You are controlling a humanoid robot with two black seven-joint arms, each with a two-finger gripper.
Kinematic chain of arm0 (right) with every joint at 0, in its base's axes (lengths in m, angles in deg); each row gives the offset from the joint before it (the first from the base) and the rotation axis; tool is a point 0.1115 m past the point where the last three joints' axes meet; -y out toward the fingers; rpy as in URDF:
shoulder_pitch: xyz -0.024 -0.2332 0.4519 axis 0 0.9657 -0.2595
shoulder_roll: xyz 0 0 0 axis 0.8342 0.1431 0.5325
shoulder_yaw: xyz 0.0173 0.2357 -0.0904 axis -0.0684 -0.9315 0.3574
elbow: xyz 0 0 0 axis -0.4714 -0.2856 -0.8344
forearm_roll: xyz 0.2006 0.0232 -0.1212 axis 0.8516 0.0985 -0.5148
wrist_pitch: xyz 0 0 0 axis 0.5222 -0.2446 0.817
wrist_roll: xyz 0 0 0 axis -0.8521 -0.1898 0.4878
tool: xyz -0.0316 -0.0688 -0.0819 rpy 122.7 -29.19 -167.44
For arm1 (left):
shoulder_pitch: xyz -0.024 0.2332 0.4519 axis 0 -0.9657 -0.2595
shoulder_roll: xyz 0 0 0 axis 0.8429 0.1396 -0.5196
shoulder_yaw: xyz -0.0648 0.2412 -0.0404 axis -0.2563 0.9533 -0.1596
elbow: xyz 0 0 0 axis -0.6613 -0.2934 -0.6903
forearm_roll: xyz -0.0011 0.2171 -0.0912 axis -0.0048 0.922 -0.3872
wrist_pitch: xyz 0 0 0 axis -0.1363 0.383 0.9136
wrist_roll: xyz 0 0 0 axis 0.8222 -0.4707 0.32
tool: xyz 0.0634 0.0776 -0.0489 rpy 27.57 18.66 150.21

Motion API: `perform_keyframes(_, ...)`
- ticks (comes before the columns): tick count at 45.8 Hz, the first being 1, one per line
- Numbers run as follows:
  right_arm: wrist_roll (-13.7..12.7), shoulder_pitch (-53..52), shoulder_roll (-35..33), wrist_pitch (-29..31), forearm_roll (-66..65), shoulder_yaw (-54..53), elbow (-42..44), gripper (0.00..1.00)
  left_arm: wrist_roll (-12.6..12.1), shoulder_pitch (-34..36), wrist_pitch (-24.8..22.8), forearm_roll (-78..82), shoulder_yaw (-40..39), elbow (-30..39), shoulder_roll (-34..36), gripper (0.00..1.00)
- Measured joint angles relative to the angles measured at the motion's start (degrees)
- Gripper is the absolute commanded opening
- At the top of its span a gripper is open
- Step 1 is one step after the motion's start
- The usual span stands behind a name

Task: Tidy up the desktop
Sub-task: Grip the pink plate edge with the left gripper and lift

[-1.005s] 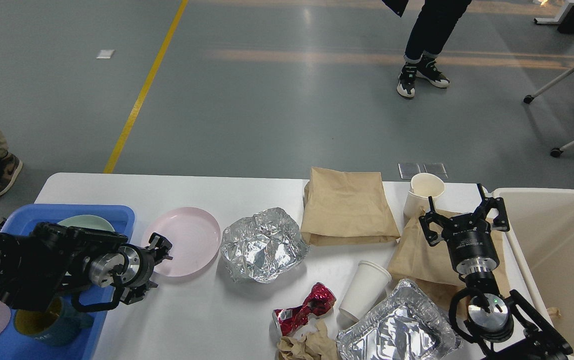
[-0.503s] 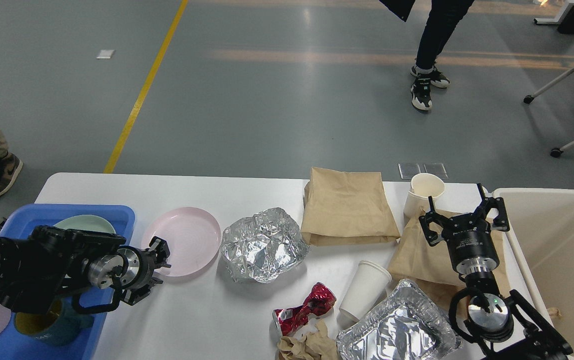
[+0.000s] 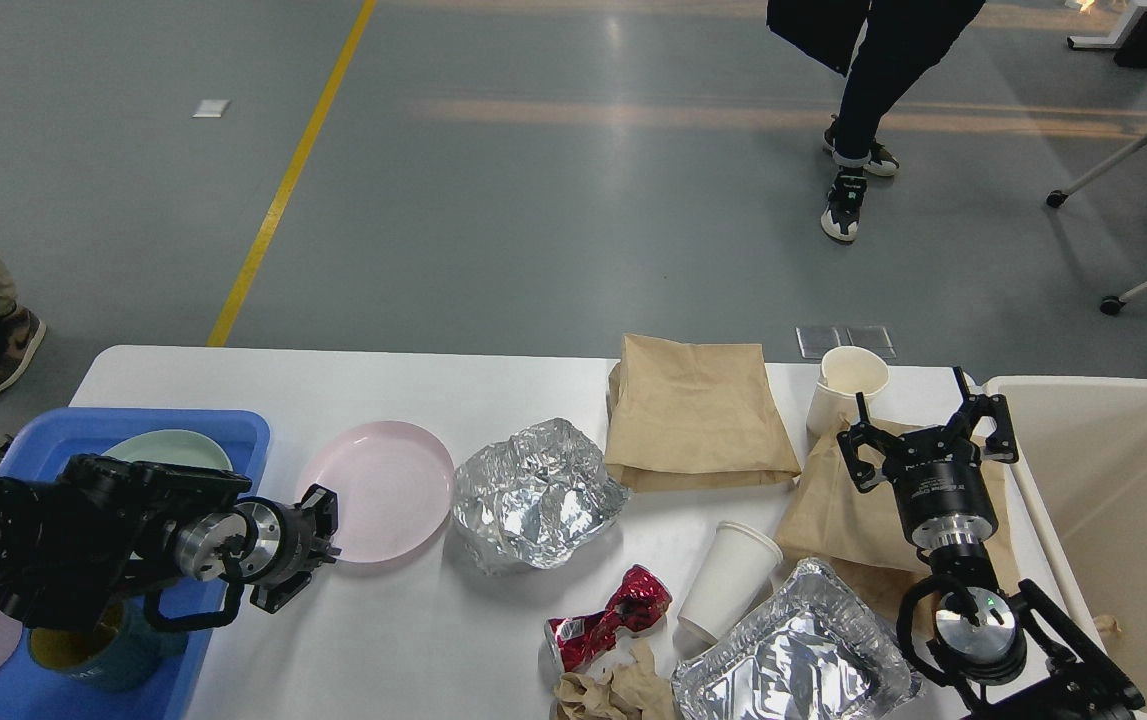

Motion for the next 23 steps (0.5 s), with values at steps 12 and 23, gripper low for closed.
perform_keyframes(12, 0.0, 0.0, 0.0, 0.0, 0.0, 0.0, 0.0, 1.0, -0.2, 0.4, -0.3, 0.0, 0.5, 0.3, 0.6, 0.0)
perform_keyframes(23, 0.0, 0.0, 0.0, 0.0, 0.0, 0.0, 0.0, 1.0, -3.1, 3.6, -3.0, 0.0, 1.4, 2.3, 3.4, 0.0)
